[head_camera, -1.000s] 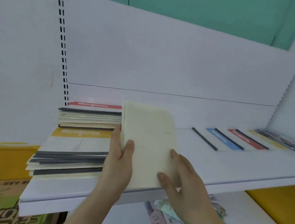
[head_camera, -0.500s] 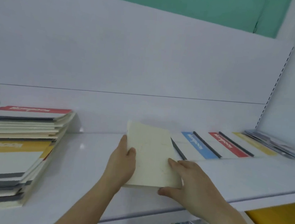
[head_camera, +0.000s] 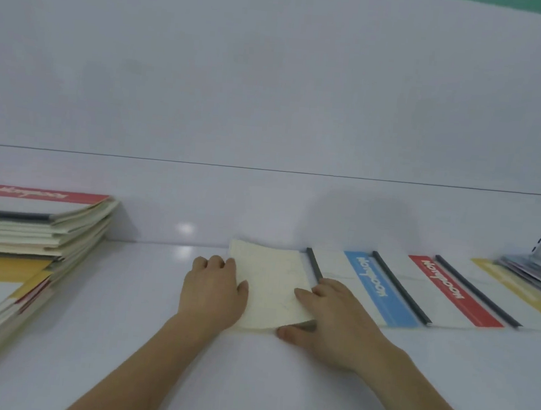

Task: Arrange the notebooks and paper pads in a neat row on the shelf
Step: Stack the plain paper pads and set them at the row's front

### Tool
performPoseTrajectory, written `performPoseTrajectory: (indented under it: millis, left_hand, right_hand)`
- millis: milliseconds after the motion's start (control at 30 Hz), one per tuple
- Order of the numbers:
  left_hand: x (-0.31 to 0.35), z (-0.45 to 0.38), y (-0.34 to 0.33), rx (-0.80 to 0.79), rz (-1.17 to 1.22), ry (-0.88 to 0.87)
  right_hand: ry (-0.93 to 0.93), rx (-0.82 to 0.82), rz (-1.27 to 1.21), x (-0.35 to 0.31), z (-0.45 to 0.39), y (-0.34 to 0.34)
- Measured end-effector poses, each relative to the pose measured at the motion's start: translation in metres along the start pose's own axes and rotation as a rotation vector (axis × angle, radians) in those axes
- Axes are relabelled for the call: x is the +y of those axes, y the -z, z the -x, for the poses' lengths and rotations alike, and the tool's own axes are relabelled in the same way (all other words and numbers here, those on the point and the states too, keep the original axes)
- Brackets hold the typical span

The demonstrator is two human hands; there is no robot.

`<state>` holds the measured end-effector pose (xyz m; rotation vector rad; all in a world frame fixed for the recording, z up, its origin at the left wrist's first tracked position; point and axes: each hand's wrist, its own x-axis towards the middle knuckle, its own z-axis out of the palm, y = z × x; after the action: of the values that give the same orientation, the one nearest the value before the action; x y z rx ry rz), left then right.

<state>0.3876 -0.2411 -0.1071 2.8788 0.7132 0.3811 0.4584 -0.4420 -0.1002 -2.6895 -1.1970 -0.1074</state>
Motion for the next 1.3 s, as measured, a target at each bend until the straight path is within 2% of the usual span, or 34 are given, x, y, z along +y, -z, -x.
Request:
performPoseTrajectory:
  millis: [100, 300, 433, 533, 767, 933, 1200, 1300]
  left_hand:
    - [-0.002, 0.001, 0.003, -0.049, -0.019, -0.052]
    - [-0.027, 0.011, 0.016, -0.264, -0.033, -0.182]
    - [-0.035, 0.011, 0.023, -0.319, -0.045, -0.253]
    - [-0.039, 0.011, 0.024, -0.308, -0.035, -0.281]
    - [-0.043, 0.015, 0.023, -0.153, -0.243, -0.418]
    - [-0.041, 0.022, 0.021, -0.090, -0.279, -0.421]
    - [-0.044, 0.026, 0.019, -0.204, -0.038, -0.311]
    - [-0.041, 0.030, 0.018, -0.198, 0.040, -0.290]
  right_hand:
    - [-0.005, -0.005, 0.021, 0.004, -0.004, -0.004]
    - [0.005, -0.016, 0.009, 0.009, -0.012, -0.003]
    - [0.024, -0.022, -0.009, 0.006, -0.014, -0.003]
    - [0.029, -0.005, -0.031, 0.007, -0.013, -0.002]
    - [0.062, 0.038, 0.025, 0.008, -0.013, -0.003]
    - [0.084, 0.038, 0.050, 0.007, -0.011, -0.005]
    - [0.048, -0.026, 0.022, 0.004, -0.010, 0.000]
    - [0.046, -0.039, 0.036, 0.002, -0.008, 0.000]
